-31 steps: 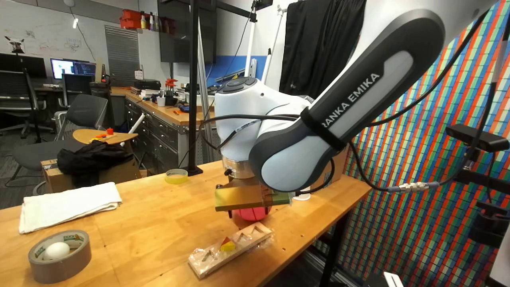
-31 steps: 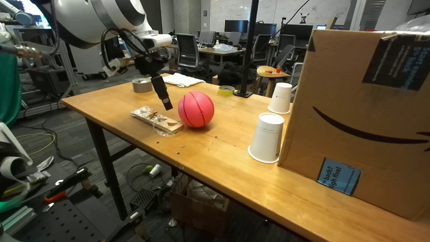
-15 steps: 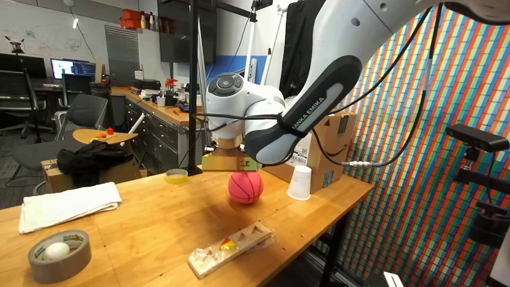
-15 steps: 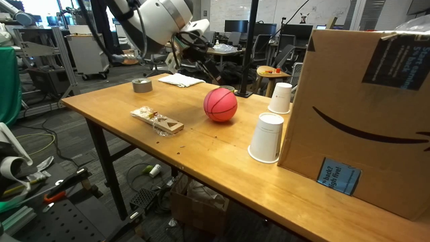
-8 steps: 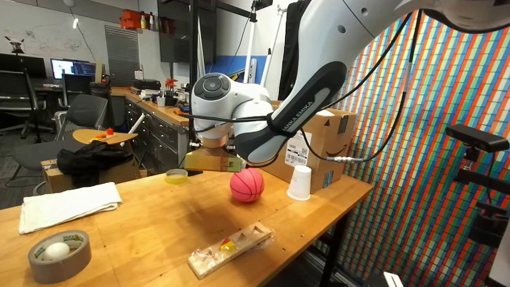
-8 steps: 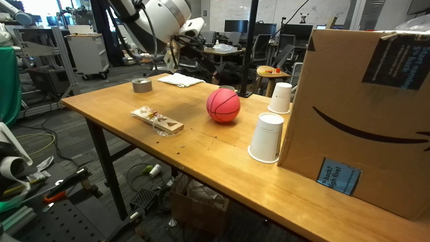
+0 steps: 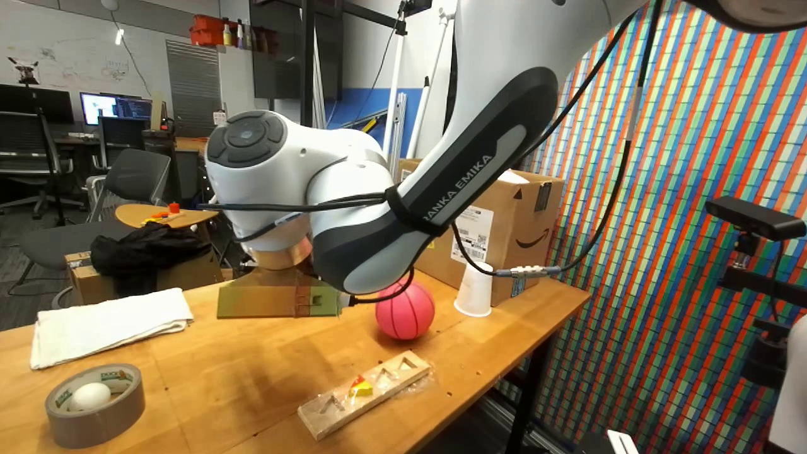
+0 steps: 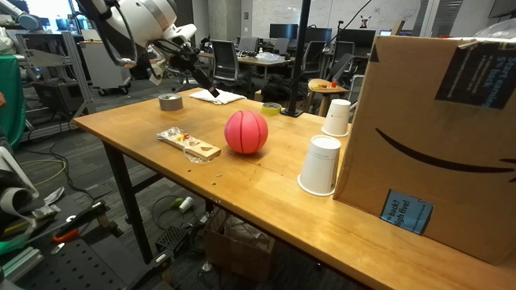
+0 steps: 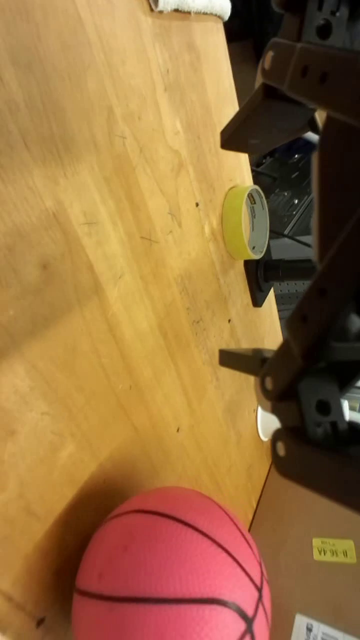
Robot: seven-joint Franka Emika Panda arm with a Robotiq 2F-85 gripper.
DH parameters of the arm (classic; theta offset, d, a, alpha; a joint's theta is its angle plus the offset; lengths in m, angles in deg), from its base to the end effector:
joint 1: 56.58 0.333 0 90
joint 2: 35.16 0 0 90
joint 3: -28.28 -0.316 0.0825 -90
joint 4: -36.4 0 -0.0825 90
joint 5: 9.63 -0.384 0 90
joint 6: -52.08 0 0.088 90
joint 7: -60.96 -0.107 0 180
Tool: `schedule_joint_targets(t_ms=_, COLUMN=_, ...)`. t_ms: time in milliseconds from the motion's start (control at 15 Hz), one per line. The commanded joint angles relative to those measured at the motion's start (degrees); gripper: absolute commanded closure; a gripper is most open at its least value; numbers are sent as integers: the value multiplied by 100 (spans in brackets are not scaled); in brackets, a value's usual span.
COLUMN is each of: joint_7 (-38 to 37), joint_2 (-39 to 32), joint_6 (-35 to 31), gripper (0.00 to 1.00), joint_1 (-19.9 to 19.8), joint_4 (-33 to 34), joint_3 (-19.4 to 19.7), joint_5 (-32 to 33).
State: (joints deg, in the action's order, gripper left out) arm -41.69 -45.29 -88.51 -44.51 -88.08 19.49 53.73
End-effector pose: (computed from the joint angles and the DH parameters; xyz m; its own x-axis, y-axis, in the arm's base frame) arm 0.5300 0.2009 0.3225 0.6438 -0.4048 0.6494 -0.5590 -0.8283 0.0379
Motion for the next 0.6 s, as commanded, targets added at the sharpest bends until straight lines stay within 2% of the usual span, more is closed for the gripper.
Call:
schedule_joint_targets(t_ms=0, joint_7=-16, joint_2=599, joint_6=894, gripper=0, joint_1=153, joint_4=-326, joint_3=-146, joint_5=-608)
schedule_joint_targets(t_ms=400, joint_7=-56, joint_2=1087, joint_6=1937, gripper=0, joint_1=129, joint_4=-600, joint_3=-234, joint_5=-1472)
schedule_joint_targets(t_ms=533, joint_7=-53, joint_2=1138, joint_6=2102, gripper=0, joint_1=91, joint_4=-639, joint_3=-217, joint_5=-1659)
